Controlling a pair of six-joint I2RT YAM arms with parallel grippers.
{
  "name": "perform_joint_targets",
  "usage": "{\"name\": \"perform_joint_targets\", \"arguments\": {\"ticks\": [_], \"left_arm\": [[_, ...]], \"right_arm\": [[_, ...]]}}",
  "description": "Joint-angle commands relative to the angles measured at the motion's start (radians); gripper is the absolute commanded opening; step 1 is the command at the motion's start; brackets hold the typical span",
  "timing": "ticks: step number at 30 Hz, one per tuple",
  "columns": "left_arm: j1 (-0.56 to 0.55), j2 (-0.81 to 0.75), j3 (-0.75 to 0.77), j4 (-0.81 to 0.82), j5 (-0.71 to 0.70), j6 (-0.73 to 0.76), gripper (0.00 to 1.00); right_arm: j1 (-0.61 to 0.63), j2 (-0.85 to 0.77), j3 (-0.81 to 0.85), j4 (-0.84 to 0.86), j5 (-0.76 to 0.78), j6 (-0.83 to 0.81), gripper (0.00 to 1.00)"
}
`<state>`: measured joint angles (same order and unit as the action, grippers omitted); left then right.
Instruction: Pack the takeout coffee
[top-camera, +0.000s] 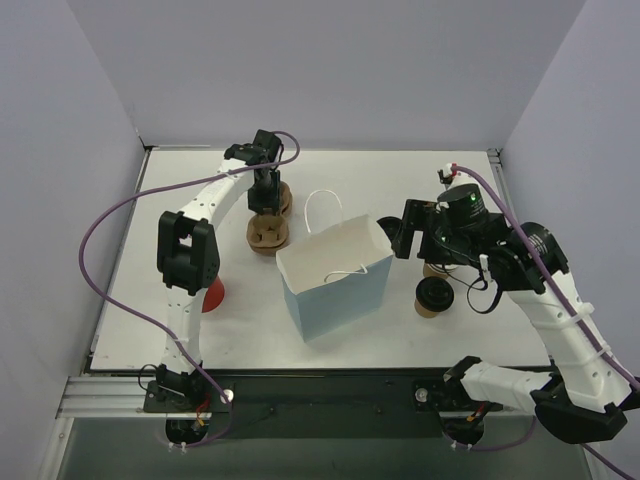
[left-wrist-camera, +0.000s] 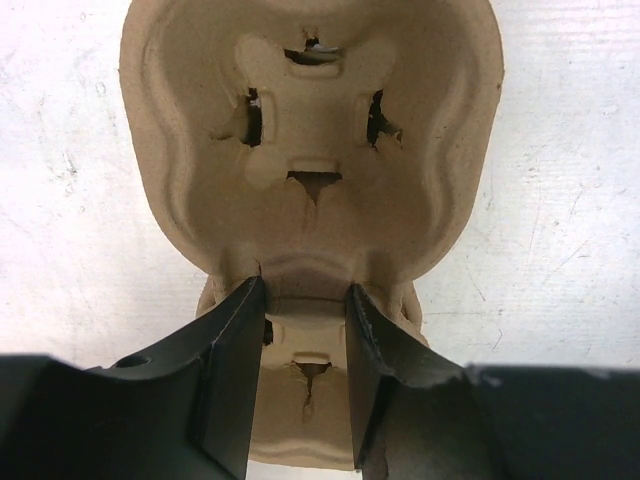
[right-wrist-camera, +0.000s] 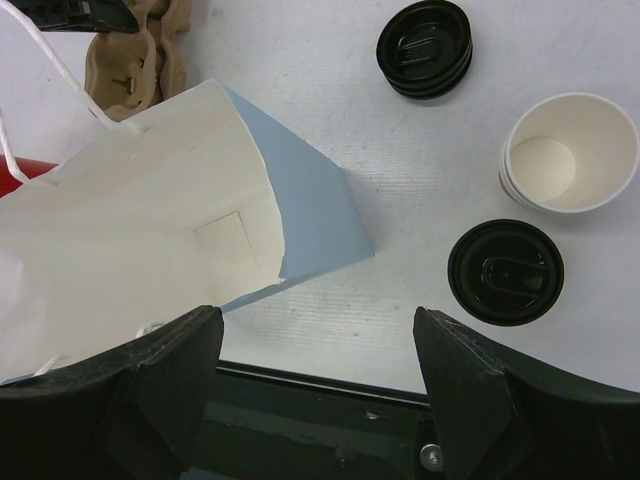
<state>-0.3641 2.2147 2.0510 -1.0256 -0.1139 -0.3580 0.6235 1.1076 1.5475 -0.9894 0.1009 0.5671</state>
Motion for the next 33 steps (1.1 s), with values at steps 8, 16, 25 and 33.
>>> {"name": "perform_joint_targets", "arguments": {"ticks": [8,16,25,33], "left_arm": [[0.001,-0.073,0.13,0.003,-0.018,0.021,0.32],[-0.007,-0.185,0.251,-0.025,0.086,-0.025,0.31],[-0.016,-0.427,0.285,0.019,0.395,-0.035,0.31],[-0.105,-0.639,0.226,0.075,0.631,0.062,0.31]], "right_arm": [[0.007,0.024,0.042,-0.029,0.008,-0.013,0.79],[0.01,0.047,0.082,-0.028,-0.015,-0.041,0.78],[0.01,0.034,0.16,0.009,-0.142,-0.176,0.79],[0.008,-0.006,0.152,0.046,-0.181,-0.23,0.8]]}}
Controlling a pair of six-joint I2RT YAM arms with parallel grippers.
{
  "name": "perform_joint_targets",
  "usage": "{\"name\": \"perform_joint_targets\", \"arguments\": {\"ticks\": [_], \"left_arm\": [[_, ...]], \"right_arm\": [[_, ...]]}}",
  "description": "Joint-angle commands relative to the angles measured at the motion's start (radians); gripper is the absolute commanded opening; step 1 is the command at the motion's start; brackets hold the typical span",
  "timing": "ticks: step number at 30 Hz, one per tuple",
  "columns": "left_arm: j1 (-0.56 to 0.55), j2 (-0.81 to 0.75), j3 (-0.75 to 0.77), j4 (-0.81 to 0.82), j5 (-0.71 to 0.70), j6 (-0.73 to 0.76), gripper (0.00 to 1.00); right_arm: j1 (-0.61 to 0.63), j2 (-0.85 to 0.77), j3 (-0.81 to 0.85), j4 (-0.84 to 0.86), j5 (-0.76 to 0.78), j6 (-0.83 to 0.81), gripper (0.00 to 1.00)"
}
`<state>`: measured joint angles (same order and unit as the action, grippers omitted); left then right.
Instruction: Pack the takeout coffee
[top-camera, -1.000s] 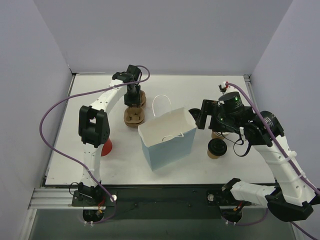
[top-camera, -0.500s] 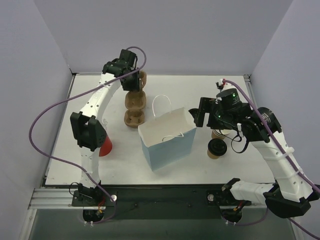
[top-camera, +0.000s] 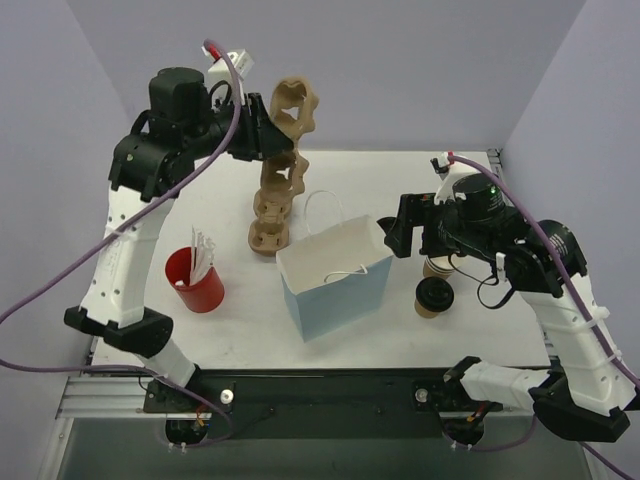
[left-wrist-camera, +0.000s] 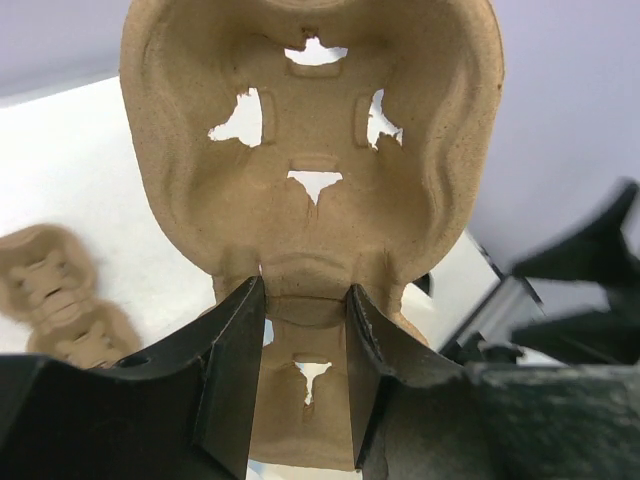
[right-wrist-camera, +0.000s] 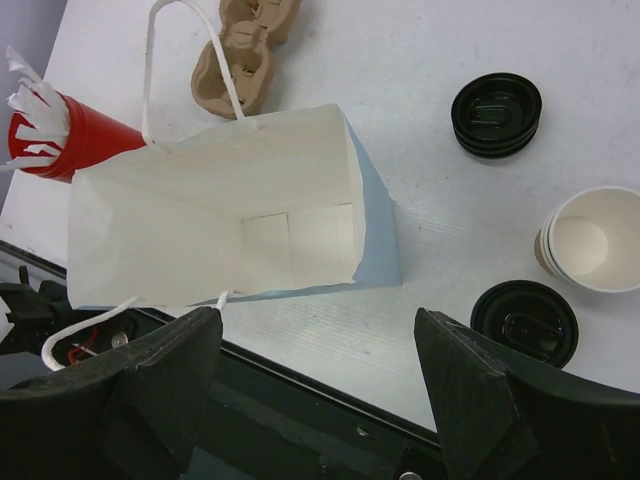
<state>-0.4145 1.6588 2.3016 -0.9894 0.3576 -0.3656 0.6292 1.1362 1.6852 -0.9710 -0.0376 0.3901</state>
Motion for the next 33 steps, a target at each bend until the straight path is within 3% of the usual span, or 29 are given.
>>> {"name": "perform_joint_targets", "arguments": {"ticks": [1,9,14,27,33], "left_arm": [[-0.087,-0.094,-0.037,0.025,0.159,0.098,0.31],[-0.299,-0.079,-0.015,-0.213,0.028,0.203,0.31],[-0.4,-0.042,-0.007,-0.258,-0.043,0.26,0.31],[-0.48,0.058,-0.005,-0.282,-0.215,0.344,0.3],[-0.501,0.044,-0.099,-0.224,-0.258,0.396,0.3]], "right_arm": [[0.004,-0.039,0.014,0.032,-0.042,-0.056,0.8],[0.003,-0.099,0.002,0.06,-0.022,-0.103,0.8],[0.003,-0.134,-0.01,0.064,-0.005,-0.117,0.8],[0.003,-0.211,-0.068,0.064,0.008,-0.125,0.8],[0.004,-0.222,-0.076,0.064,0.007,-0.128,0.8]]}}
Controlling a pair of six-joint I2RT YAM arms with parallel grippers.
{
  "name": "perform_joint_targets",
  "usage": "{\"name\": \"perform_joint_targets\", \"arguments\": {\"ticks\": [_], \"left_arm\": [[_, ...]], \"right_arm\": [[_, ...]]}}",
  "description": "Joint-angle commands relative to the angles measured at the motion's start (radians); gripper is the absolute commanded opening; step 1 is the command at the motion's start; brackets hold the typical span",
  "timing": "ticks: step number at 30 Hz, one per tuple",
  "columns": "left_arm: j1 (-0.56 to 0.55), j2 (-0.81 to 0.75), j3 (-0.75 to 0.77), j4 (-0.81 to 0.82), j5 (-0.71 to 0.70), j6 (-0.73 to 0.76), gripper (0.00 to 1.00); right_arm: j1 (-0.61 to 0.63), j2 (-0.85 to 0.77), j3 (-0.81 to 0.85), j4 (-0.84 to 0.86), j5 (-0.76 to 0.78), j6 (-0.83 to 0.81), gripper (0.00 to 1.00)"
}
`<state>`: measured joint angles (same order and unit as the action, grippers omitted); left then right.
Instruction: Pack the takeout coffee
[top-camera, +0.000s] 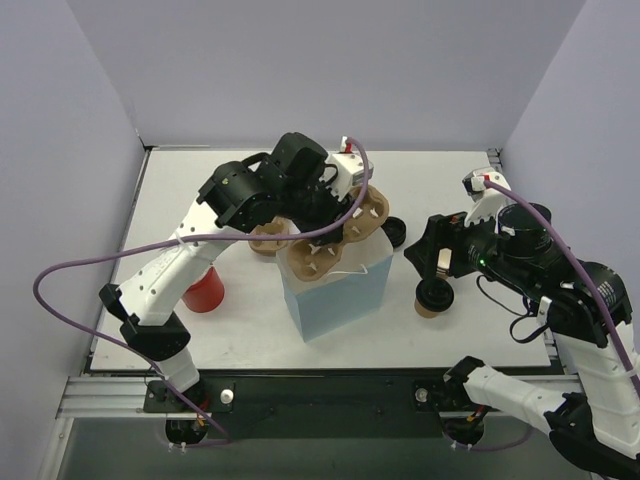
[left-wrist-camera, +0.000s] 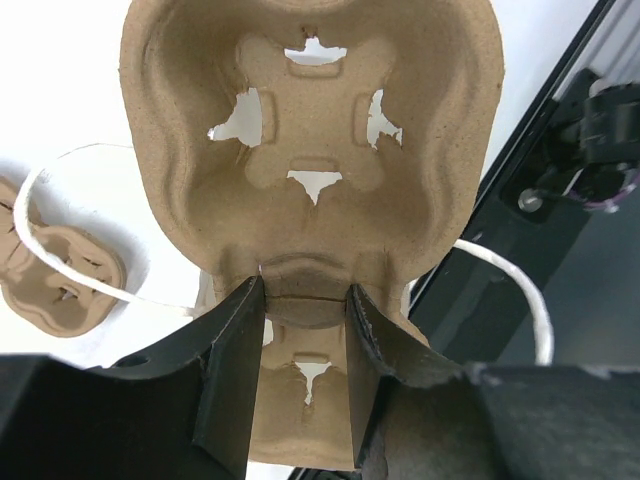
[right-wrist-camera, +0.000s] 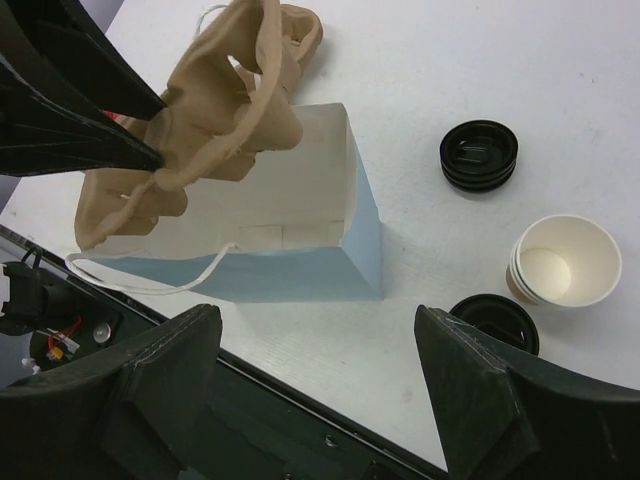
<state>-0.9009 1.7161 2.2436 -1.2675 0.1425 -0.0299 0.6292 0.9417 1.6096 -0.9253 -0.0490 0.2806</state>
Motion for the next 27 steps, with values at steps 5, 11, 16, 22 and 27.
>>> {"name": "perform_joint_targets", "arguments": {"ticks": [5,11,16,22,27], "left_arm": [[-0.02,-0.027,-0.11,0.065,-0.041,0.068,0.3],[-0.033,-0.027,-0.139,0.046,-0.044,0.074,0.3],[-0.05,-0.021,-0.139,0.019,-0.063,0.078,0.3],[-0.064,-0.012,-0.176,0.003,-0.11,0.068,0.29],[-0.075,-0.001,-0.171,-0.012,-0.158,0.065,0.29]], "right_arm": [[0.004,-0.027,0.001,0.017,0.023,-0.032,0.8],[0.004,-0.014,0.0,0.019,0.02,-0.027,0.8],[0.004,0.012,0.004,0.017,0.026,-0.023,0.8],[0.003,0.02,0.012,0.02,0.029,-0.014,0.8],[0.004,0.006,-0.004,0.02,0.035,-0.003,0.8]]}}
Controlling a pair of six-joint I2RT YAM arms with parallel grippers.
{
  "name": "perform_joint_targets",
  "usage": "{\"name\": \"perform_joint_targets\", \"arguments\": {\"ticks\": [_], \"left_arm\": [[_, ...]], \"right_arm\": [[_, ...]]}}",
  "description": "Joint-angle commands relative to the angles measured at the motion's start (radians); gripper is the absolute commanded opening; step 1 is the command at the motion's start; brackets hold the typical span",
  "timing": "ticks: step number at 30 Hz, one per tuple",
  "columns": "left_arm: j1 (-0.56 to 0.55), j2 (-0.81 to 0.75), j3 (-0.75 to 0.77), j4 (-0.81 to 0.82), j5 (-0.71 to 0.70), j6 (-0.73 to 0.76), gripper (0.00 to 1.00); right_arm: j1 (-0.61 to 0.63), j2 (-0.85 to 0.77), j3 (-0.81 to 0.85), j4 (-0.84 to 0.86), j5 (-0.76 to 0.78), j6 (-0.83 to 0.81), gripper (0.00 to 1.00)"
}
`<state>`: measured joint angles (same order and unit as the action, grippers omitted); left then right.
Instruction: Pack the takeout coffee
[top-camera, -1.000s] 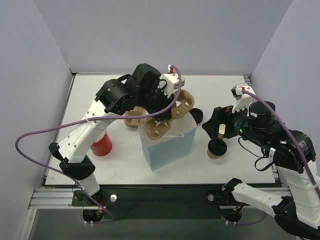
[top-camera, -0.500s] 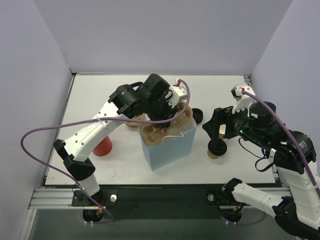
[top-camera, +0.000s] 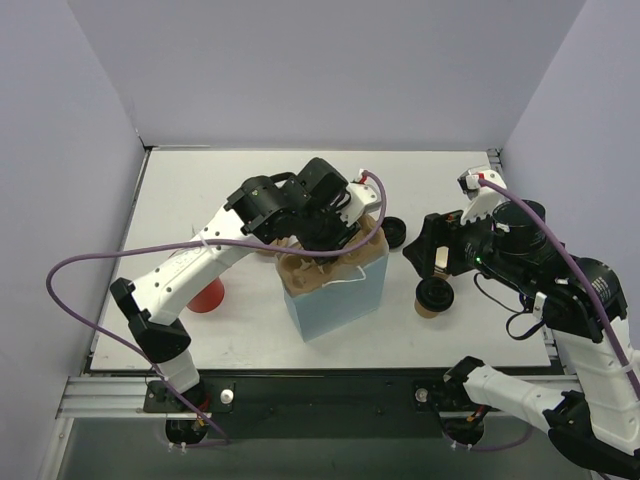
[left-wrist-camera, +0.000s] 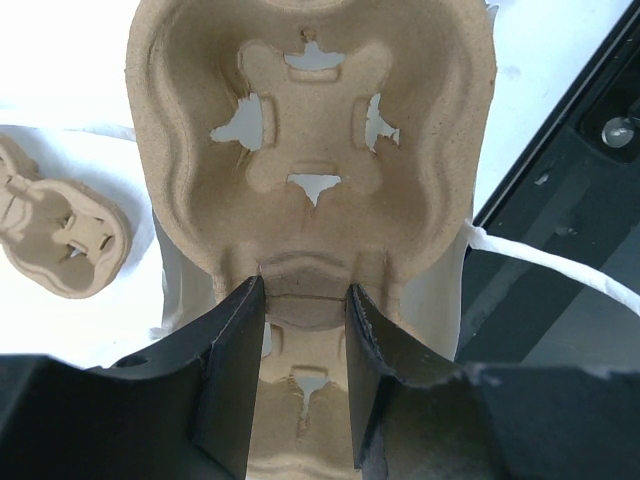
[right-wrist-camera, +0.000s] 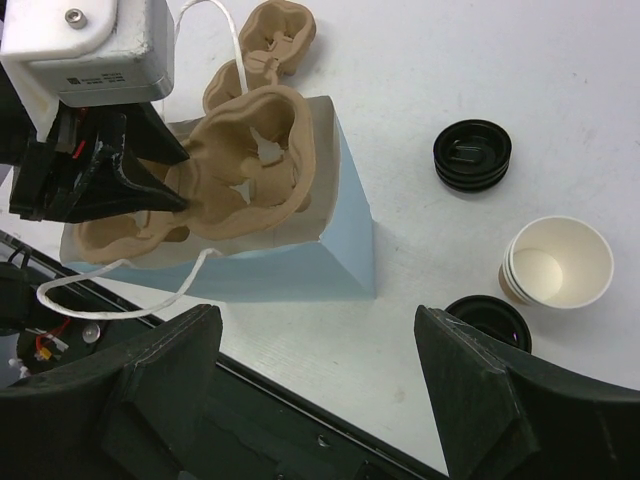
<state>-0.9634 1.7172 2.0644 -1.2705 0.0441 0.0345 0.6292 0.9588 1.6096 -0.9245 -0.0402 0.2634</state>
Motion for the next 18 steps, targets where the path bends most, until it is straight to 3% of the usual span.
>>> {"name": "perform_joint_targets", "arguments": {"ticks": [1,18], "left_arm": [[-0.014,-0.002,0.011,-0.007,-0.059,-0.002,0.29],[-0.035,0.033,0.042,0.046,-0.145,-0.001,0.29]], "right_arm": [[0.003,-0.012,-0.007,0.019,0.026,0.014,0.8],[0.003,-0.04,-0.02,0.018,0.023,0.033,0.8]]}}
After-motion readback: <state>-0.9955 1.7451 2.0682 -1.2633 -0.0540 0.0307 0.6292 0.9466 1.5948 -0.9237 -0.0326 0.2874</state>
